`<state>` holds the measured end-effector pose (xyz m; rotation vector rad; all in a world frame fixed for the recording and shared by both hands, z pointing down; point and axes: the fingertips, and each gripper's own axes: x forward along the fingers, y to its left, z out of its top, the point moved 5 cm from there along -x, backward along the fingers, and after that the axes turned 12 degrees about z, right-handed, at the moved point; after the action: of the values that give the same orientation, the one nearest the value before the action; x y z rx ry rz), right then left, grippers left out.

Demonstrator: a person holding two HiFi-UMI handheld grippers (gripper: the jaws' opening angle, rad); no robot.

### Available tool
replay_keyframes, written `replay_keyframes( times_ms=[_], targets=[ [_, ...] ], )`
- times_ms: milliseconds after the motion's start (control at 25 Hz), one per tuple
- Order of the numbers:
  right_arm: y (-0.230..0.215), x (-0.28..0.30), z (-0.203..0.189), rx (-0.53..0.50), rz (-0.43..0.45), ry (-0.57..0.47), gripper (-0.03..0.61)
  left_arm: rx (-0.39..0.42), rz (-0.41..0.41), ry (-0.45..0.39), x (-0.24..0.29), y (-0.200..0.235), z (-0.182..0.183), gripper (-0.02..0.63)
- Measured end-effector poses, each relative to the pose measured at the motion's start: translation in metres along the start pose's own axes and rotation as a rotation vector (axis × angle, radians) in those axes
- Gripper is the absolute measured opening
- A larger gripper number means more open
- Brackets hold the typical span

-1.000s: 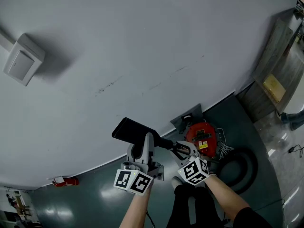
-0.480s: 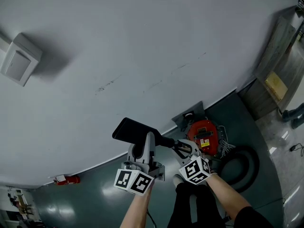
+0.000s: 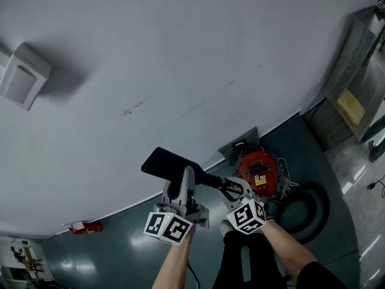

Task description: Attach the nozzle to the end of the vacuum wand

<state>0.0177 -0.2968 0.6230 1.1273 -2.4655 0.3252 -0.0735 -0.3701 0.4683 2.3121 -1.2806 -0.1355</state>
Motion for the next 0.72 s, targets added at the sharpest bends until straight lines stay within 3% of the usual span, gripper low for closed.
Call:
replay_keyframes(
  times_ms=[160, 440, 720],
  targets=[
    [-0.001, 0.001, 0.000, -0.007, -0.004, 0.008, 0.160, 0.042, 0.002, -0.022, -0.007, -0.004, -0.002, 0.081],
    [0.001, 0.003, 0.001, -0.038, 0.003, 0.020, 0.158, -0.003, -0.025, 0.027, 0.008, 0.004, -0.002, 0.081],
    [0.001, 0.005, 0.000, -0.025, 0.012, 0.022, 0.158, -0.013, -0.003, -0.028, -0.003, 0.006, -0.007, 0.081]
  ],
)
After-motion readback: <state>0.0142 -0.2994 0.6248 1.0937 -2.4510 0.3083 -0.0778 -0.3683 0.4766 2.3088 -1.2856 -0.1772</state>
